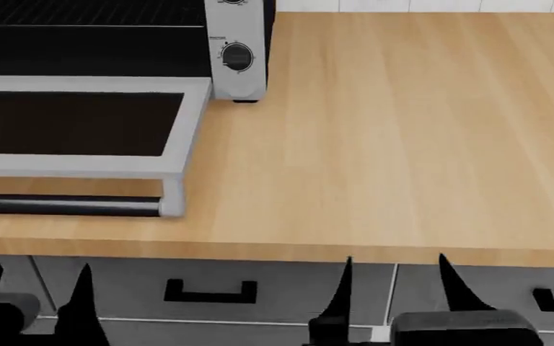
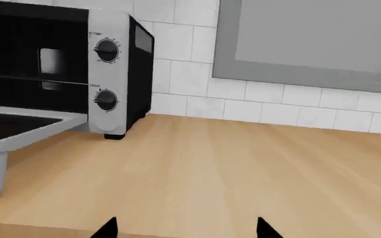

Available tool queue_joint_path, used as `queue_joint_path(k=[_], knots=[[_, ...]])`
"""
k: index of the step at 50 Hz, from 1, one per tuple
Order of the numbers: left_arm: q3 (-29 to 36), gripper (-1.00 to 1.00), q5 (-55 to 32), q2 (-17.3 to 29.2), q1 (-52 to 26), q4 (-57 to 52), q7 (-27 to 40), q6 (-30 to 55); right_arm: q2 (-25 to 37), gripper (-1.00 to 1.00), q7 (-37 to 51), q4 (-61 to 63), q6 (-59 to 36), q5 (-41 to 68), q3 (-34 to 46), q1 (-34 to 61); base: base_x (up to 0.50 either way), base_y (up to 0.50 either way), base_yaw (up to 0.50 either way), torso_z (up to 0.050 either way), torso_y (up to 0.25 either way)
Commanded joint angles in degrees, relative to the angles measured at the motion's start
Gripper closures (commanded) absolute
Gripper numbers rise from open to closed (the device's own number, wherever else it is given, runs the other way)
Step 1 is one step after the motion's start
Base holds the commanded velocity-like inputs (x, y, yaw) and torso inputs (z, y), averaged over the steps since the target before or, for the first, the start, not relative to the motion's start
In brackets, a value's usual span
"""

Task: Close the toaster oven door.

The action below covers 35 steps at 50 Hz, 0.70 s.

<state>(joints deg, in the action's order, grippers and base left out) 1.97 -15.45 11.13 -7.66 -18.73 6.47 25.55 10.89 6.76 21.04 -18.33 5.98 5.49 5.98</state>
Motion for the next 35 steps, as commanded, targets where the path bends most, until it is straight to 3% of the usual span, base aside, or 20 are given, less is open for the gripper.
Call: queue_joint_path(k=[1,2,9,14,19,26,35], knots=[[0.2,-1.0,-2.7,5.5,-9.2,-7.9,1.3,16.3,6.7,-1.0,-0.1,20.4,-23.4,2.4,-4.5,12.2,0.0,0.0,0.0,0.0,0.0],[1.0,-1.0,-2.1,6.5,-9.5,-7.5,-0.3,13.7,7.5,-1.0,-0.4,23.3,-26.8,3.5,-5.9,14.5,0.0,0.0,0.0,0.0,0.0],[-3.5,-1.0,-7.6,7.1,-14.3,-8.0,-0.5,21.6,12.4,-1.0,-1.8,37.9,-48.9,8.8,-12.9,29.1,0.0,0.0,0.0,0.0,0.0],[-3.5,-1.0,-8.5,9.1,-16.5,-9.1,-0.4,26.0,26.0,-1.0,20.1,38.9,-56.7,44.7,-21.8,42.5,0.0,0.0,0.0,0.0,0.0],[-3.8,-1.0,-9.2,10.2,-18.7,-9.0,-0.2,28.9,29.7,-1.0,30.5,37.9,-64.7,64.6,-28.3,53.5,0.0,0.0,0.0,0.0,0.0],[-4.1,-1.0,-9.8,10.9,-20.6,-9.5,-0.3,30.2,30.1,-1.0,32.4,37.4,-64.2,65.8,-26.4,54.4,0.0,0.02,0.0,0.0,0.0],[-4.3,-1.0,-9.9,11.2,-20.5,-9.6,-0.3,29.8,30.8,-1.0,32.9,37.2,-62.6,65.3,-24.5,54.1,0.0,0.49,0.0,0.0,0.0]])
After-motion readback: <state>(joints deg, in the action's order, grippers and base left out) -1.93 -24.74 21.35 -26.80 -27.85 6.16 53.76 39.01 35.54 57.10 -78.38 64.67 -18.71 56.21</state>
